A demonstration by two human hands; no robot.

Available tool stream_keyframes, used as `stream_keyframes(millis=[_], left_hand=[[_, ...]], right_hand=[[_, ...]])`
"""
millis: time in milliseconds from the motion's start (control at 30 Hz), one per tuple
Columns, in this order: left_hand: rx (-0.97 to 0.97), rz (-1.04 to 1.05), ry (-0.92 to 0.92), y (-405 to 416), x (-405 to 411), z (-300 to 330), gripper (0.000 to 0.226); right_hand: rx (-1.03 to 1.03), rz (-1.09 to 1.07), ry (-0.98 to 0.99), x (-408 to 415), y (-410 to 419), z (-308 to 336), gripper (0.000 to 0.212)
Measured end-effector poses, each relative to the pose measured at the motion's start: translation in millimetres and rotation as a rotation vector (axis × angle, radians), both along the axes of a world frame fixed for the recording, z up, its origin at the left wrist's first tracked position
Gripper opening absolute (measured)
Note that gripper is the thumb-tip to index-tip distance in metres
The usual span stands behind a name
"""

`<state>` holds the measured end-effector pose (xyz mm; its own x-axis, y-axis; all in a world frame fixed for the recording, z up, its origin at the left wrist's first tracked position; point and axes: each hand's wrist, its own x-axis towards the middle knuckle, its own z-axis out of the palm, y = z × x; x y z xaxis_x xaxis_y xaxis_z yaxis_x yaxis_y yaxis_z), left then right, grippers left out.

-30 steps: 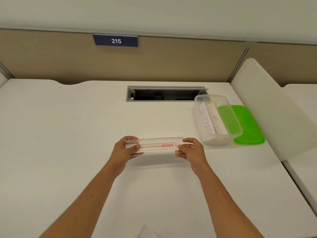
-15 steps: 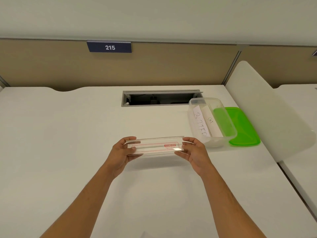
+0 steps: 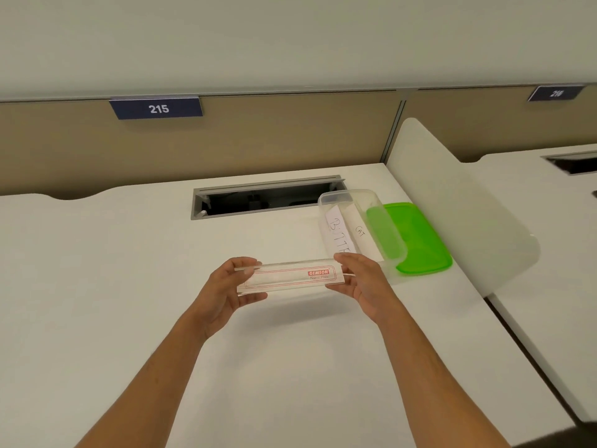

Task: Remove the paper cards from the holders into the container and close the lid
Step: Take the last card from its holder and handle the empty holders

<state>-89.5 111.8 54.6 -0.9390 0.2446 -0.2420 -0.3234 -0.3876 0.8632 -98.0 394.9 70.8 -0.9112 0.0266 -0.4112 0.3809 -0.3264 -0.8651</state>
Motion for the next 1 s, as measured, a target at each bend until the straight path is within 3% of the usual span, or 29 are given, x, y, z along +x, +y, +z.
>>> stream_keyframes(millis=[233, 400, 567, 800, 1000], left_hand=[[-0.042, 0.044, 0.038, 38, -11, 11, 0.022], [-0.049, 0.118, 0.098, 68, -20, 21, 0.03], [-0.135, 0.202, 0.176, 100, -32, 34, 0.035], [-0.532, 0.332, 0.444, 161, -47, 32, 0.027], [-0.692, 0.328, 0.687, 201, -60, 21, 0.052]], right_hand=[[0.002, -0.127, 0.046, -10, 22, 9, 0.024], [0.032, -0.244, -0.001, -21, 28, 17, 0.059], [0.004, -0.272, -0.042, -32, 33, 22, 0.068], [0.027, -0.281, -0.018, -56, 40, 32, 0.069], [0.118, -0.215, -0.085, -83, 49, 41, 0.071]])
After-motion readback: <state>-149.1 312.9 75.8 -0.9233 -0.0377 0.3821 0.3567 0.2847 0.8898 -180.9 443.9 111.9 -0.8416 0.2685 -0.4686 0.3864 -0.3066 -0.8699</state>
